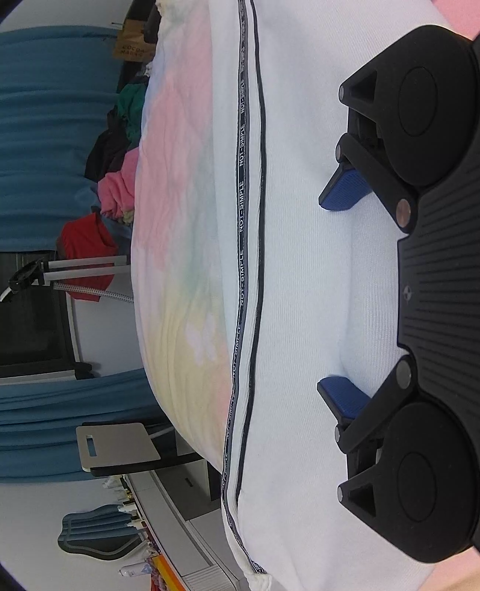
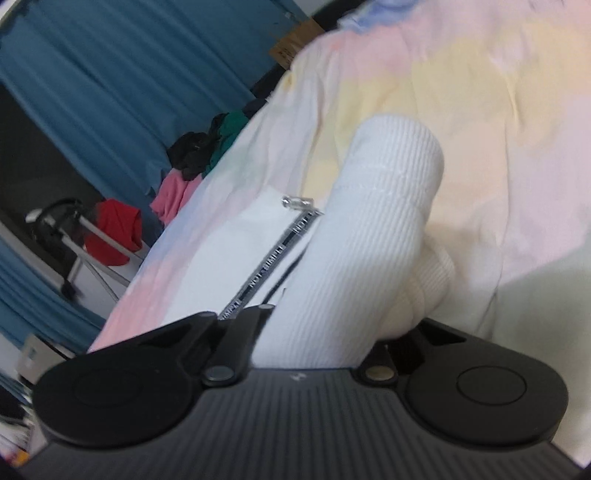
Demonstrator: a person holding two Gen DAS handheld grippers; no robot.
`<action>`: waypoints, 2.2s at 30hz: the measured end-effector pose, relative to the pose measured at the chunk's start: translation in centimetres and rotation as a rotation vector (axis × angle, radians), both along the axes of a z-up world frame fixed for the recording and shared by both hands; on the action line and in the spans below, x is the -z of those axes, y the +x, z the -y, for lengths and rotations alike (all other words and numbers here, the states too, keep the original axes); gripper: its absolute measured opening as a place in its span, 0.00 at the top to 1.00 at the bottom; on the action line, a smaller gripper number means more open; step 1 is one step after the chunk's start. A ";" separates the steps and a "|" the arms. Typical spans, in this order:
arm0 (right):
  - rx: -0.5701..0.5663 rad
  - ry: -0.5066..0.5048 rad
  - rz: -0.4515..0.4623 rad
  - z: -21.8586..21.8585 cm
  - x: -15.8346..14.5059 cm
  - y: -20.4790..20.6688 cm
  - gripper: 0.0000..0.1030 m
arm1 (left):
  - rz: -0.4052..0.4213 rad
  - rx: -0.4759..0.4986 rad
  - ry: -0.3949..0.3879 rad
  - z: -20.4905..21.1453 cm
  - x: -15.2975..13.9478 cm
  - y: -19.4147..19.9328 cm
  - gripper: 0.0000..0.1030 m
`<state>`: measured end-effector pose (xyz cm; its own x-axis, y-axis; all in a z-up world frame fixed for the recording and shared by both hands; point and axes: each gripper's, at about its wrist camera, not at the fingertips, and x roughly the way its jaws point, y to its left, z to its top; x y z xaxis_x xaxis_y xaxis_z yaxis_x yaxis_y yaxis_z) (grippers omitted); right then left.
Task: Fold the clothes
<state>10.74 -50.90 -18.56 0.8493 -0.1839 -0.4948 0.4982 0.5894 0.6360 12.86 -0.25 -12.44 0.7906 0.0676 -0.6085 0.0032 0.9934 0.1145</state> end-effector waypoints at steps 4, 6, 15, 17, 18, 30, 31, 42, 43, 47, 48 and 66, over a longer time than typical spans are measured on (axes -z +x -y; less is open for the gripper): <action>0.006 -0.227 0.022 -3.7 -4.5 -0.7 0.90 | -0.003 0.004 -0.033 -0.4 -0.5 0.0 0.05; -0.024 -0.369 0.056 -7.2 -6.9 -1.2 0.90 | -0.002 0.004 -0.053 -0.7 -0.8 0.0 0.05; -0.330 -0.931 0.258 -27.0 -13.7 -3.0 0.89 | 0.107 -0.105 -0.065 -2.8 -5.3 -2.3 0.05; -0.473 -0.999 0.277 -31.8 -11.9 -3.9 0.89 | 0.184 -0.149 -0.046 -3.6 -6.8 -3.5 0.05; -0.557 -1.023 0.271 -33.9 -10.5 -4.4 0.89 | 0.214 -0.171 -0.051 -4.1 -7.4 -4.1 0.05; -0.870 -1.167 0.069 -41.3 -3.0 -6.2 0.89 | 0.199 -0.171 -0.199 -6.3 -8.3 -4.7 0.05; -0.857 -1.149 0.083 -41.0 -3.6 -6.5 0.89 | 0.199 -0.166 -0.208 -6.5 -8.3 -4.7 0.05; -0.935 -1.044 0.015 -42.9 -3.2 -3.1 0.84 | 0.178 -0.130 -0.329 -7.1 -7.4 -4.5 0.04; -0.944 -1.013 0.005 -42.7 -3.5 -3.1 0.81 | 0.172 -0.131 -0.326 -7.1 -7.2 -4.3 0.05; -1.004 -0.859 0.016 -41.8 -5.6 -4.5 0.32 | 0.167 -0.131 -0.324 -6.8 -6.7 -4.4 0.05; -1.010 -0.825 0.032 -41.4 -6.3 -5.2 0.17 | 0.170 -0.129 -0.326 -6.8 -6.7 -4.5 0.05; -0.752 -0.495 0.038 -34.2 -8.8 -7.0 0.15 | 0.104 -0.179 -0.338 -8.0 -5.7 -7.2 0.03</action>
<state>3.74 -16.67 -9.79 0.8455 0.2418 -0.4761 -0.1454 0.9622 0.2304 5.67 7.79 -6.76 0.8432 0.0192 -0.5373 -0.1677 0.9589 -0.2290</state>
